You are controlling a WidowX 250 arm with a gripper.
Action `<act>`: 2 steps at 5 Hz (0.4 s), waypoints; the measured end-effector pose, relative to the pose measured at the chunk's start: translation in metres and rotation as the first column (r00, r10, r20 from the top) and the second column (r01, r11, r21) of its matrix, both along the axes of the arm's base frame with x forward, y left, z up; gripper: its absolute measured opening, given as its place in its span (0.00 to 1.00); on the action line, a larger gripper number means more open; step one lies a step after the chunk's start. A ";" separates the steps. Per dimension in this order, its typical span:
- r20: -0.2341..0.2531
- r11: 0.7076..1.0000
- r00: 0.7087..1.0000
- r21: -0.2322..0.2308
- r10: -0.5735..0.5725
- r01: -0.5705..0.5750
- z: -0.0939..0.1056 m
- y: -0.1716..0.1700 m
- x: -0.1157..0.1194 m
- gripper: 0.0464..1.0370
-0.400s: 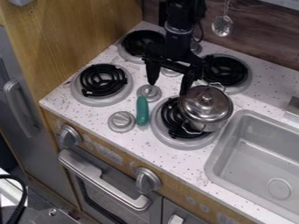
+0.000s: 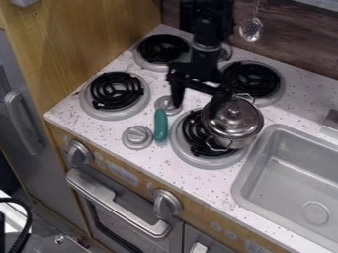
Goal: Removed the pot lid and put it on the bottom left burner
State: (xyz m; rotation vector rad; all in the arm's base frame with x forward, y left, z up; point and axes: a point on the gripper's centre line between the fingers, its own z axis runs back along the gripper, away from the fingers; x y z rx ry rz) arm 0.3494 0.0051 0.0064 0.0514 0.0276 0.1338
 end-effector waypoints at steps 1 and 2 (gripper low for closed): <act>0.030 0.999 0.999 -0.038 -0.036 0.037 -0.004 -0.024 0.011 0.96; 0.037 0.998 0.998 -0.048 -0.042 0.044 -0.008 -0.030 0.019 0.96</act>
